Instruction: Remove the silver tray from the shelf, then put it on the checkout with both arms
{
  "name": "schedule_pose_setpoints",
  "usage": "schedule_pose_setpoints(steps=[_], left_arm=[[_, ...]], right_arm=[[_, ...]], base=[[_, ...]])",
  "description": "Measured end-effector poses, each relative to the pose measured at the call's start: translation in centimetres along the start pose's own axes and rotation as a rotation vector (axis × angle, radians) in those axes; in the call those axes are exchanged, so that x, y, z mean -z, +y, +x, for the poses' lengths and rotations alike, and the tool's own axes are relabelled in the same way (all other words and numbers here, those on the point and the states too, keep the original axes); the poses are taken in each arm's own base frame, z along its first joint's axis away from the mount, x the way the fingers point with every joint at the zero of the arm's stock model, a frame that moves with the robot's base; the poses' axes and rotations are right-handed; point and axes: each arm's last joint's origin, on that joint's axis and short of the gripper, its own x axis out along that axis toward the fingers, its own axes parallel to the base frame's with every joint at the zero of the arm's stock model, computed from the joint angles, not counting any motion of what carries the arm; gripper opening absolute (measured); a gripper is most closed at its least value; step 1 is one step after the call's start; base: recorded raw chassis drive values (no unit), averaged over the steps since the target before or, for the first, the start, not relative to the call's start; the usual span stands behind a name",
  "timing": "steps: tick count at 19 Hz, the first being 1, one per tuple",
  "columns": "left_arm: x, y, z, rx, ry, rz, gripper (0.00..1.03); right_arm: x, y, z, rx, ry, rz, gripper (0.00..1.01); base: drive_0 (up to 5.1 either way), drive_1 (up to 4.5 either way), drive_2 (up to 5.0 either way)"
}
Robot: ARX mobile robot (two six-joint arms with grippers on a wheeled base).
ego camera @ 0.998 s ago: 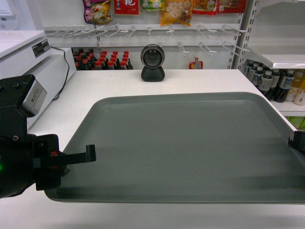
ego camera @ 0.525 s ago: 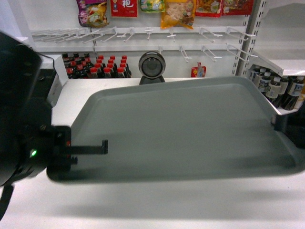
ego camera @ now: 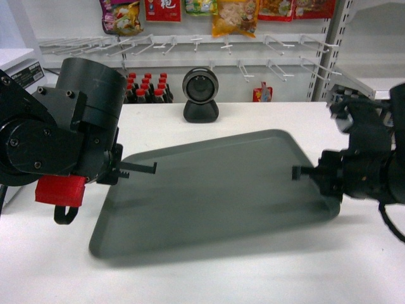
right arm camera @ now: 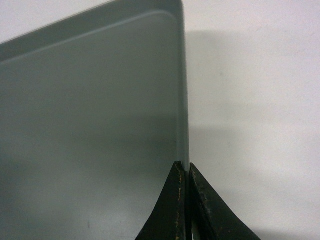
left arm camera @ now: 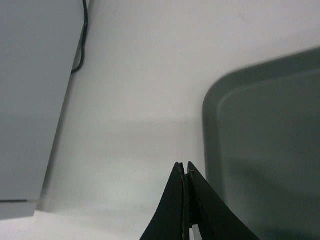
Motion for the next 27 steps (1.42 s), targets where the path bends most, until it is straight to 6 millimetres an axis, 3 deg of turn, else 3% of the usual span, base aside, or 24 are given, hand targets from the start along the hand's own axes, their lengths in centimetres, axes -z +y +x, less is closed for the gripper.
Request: schedule_pose_setpoints(steps=[3, 5, 8, 10, 11, 14, 16, 17, 18, 19, 20, 21, 22, 23, 25, 26, 27], left_arm=[[2.1, -1.9, 0.1, 0.030, 0.067, 0.035, 0.01], [2.9, -2.9, 0.1, 0.058, 0.078, 0.044, 0.01], [2.8, -2.7, 0.3, 0.045, 0.074, 0.036, 0.01], [3.0, -2.6, 0.6, 0.046, 0.091, 0.031, 0.03], [3.0, -2.7, 0.7, 0.066, 0.092, 0.012, 0.15], [2.3, -1.6, 0.3, 0.125, 0.099, -0.094, 0.39], [-1.3, 3.2, -2.4, 0.200, -0.034, -0.376, 0.62], [-4.5, 6.1, -5.2, 0.191, -0.171, -0.491, 0.73], [-6.8, 8.4, -7.2, 0.253, -0.425, -0.554, 0.68], [-7.3, 9.9, -9.2, 0.289, -0.590, -0.526, 0.58], [-5.6, 10.5, -10.3, 0.294, -0.672, -0.443, 0.48], [-3.5, 10.6, -10.6, 0.288, -0.672, -0.378, 0.38], [-0.5, 10.4, -10.3, 0.293, -0.607, -0.310, 0.27], [1.2, 10.5, -10.3, 0.291, -0.572, -0.278, 0.18], [2.0, 11.8, -11.6, 0.266, -0.608, -0.276, 0.04], [2.0, 12.6, -12.6, 0.253, -0.653, -0.286, 0.01], [2.2, 13.1, -13.3, 0.246, -0.673, -0.290, 0.01]], right_arm=[[2.1, -0.1, 1.1, 0.001, 0.091, -0.024, 0.03], [1.9, -0.4, 1.2, 0.032, 0.117, 0.011, 0.03], [1.8, -2.0, 1.2, 0.089, 0.140, 0.084, 0.03], [2.3, -3.1, 1.9, 0.153, 0.157, 0.132, 0.21], [2.1, -3.5, 1.9, 0.154, 0.150, 0.152, 0.33], [1.6, -4.0, 1.9, 0.141, 0.166, 0.178, 0.57], [1.4, -4.2, 1.8, 0.143, 0.159, 0.181, 0.81], [1.3, -4.3, 1.9, 0.149, 0.090, 0.151, 0.88], [1.9, -4.6, 2.0, 0.195, -0.106, 0.067, 0.80], [3.2, -4.7, 0.9, 0.230, -0.195, -0.002, 0.70], [5.1, -4.5, -1.4, 0.236, -0.234, -0.057, 0.59], [5.6, -4.3, -3.3, 0.237, -0.283, -0.091, 0.50], [4.7, -3.9, -5.5, 0.232, -0.368, -0.113, 0.39], [3.7, -3.8, -7.1, 0.237, -0.427, -0.121, 0.30], [3.6, -3.6, -9.3, 0.242, -0.455, -0.125, 0.15], [4.5, -3.4, -10.3, 0.243, -0.426, -0.125, 0.06], [5.3, -3.4, -11.1, 0.239, -0.398, -0.131, 0.03]], base=[[0.0, 0.00, 0.0], [0.0, 0.00, 0.0], [0.0, 0.00, 0.0], [0.0, 0.00, 0.0], [0.0, 0.00, 0.0], [0.0, 0.00, 0.0], [0.0, 0.00, 0.0], [0.0, 0.00, 0.0], [0.0, 0.00, 0.0], [0.0, 0.00, 0.0], [0.0, 0.00, 0.0], [0.0, 0.00, 0.0], [0.0, 0.00, 0.0], [0.0, 0.00, 0.0], [0.0, 0.00, 0.0], [0.0, 0.00, 0.0], [0.0, 0.00, 0.0]])
